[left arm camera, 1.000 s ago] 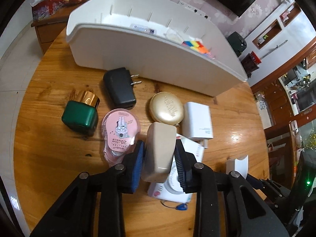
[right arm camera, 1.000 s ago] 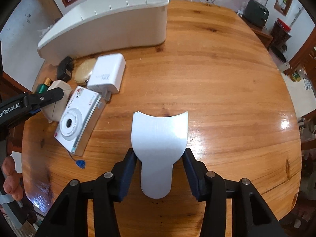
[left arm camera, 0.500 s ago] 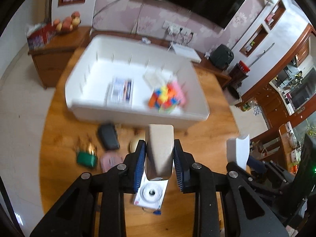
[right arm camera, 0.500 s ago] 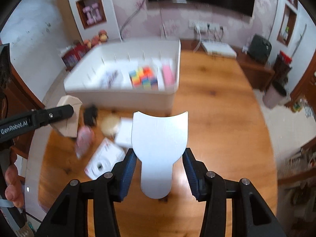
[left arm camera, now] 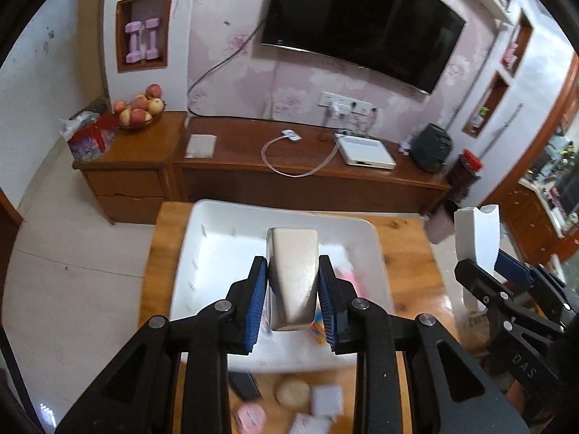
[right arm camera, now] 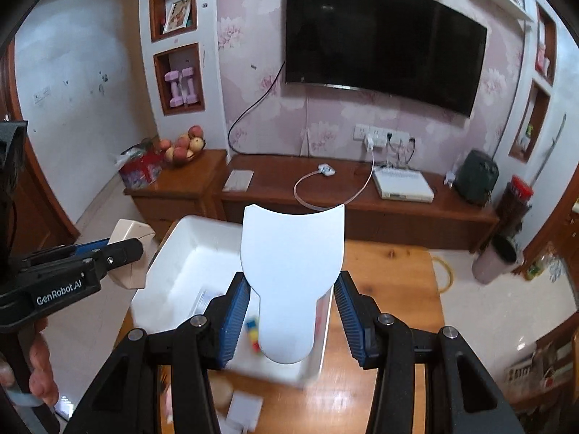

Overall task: Organize rigid objects
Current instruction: 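Carry the foam piece and beige block into the white bin and open both tools, then grasp the small white photo device with the right tool while the left tool grasps the green jar, then carry the white photo device and green jar into the white bin and release both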

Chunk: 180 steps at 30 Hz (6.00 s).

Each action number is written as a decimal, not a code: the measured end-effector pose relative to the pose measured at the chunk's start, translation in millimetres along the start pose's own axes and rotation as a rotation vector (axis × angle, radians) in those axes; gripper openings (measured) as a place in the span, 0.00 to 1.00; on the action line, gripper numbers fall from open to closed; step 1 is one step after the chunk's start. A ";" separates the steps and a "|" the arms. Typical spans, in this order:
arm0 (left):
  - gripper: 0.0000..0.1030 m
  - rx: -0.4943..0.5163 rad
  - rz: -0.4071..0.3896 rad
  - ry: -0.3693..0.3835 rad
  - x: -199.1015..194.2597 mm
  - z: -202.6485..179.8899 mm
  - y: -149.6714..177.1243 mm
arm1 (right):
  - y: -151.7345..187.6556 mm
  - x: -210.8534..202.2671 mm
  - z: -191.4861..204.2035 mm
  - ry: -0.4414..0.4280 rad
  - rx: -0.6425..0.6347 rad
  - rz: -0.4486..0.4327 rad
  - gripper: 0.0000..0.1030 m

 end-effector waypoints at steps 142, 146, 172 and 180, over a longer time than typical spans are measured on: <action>0.44 0.092 0.247 -0.065 84.4 69.2 218.8 | 286.8 95.2 94.5 -0.021 0.072 0.530 0.55; 0.44 0.090 0.249 -0.063 81.3 70.4 222.7 | 285.2 91.5 88.2 -0.029 0.062 0.526 0.55; 0.44 0.096 0.100 0.018 -26.1 17.5 132.3 | 181.8 -1.1 35.8 0.001 -0.019 0.176 0.55; 0.44 0.079 0.033 -0.007 -31.7 1.7 50.7 | 65.9 -28.5 5.9 0.058 -0.038 0.025 0.55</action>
Point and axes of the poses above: each gripper's, at about its wrist camera, not at the fingertips, and x roughly the way its jaws point, z to its left, y to its underside, the point moved 2 cm from there along x, roughly the way its jaws point, and after that the axes turned 7 degrees about -y, right-handed, at the moved point
